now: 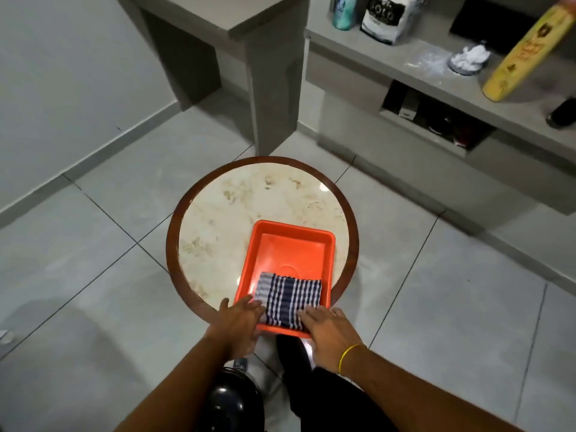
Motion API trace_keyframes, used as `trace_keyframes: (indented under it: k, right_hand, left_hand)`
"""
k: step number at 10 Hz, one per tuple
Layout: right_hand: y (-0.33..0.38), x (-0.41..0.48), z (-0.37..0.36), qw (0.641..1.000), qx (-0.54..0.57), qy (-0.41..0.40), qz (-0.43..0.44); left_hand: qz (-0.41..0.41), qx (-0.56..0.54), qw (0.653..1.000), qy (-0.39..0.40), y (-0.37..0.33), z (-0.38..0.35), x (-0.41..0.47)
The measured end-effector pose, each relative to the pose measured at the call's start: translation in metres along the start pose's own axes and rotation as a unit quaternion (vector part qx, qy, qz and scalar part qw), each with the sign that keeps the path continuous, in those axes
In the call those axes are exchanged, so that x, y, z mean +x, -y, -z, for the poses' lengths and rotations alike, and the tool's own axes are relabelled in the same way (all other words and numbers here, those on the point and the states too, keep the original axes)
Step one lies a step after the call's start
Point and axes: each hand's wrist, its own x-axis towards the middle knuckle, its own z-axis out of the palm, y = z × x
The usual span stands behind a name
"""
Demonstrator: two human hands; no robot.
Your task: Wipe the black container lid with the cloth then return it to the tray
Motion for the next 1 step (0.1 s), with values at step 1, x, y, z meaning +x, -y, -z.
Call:
trace_keyframes:
  k: [1]
  right_hand:
    - [0.0030,0.0085,-0.0112,0.997,0.012,-0.065,-0.030]
  left_hand:
    - [0.026,-0.029,0.997,-0.072,-0.0079,-0.0162,0.0078]
